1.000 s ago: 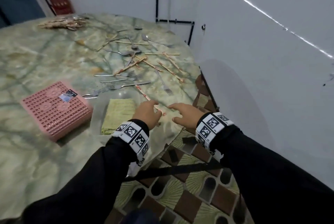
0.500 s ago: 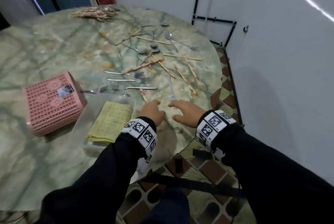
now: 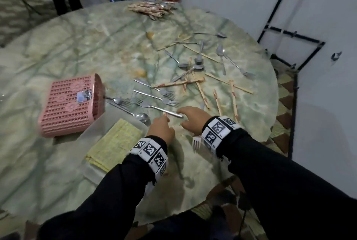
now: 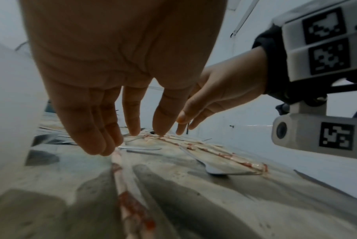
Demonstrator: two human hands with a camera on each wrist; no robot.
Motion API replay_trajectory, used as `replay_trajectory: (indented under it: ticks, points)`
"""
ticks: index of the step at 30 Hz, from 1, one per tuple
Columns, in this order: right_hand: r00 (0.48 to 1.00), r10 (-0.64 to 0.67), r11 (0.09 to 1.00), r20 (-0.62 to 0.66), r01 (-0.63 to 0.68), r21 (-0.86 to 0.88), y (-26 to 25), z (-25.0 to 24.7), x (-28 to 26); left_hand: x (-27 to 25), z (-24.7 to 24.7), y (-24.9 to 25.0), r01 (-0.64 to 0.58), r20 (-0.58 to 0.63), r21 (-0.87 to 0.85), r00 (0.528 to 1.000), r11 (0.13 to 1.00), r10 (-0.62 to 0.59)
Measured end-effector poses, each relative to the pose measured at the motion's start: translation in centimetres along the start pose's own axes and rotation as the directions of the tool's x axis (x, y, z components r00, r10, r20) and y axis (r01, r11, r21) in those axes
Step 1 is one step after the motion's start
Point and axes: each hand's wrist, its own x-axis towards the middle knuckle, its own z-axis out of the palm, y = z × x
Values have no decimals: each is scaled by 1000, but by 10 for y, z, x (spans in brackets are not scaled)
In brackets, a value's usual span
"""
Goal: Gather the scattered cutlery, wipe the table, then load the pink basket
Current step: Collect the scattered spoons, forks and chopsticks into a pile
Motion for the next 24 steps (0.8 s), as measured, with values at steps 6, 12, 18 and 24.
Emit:
replay_trajectory:
  ticks: [6,12,18,24]
  points:
    - [979,-199,975,51,203,-91,6,9,45,2,13,0,167,-122,-29,978,986,-169]
    - [938,-337,926,84,347,-150,17,17,71,2,28,8,325,-211,-54,920,944,-329]
    - [907,-397,894,142,417,-167,20,16,82,-5,34,12,334,-271,-100,897,937,-349]
    - [884,-433,844,177,466,-265,22,9,89,-22,50,42,175,-25,-35,984,984,-176]
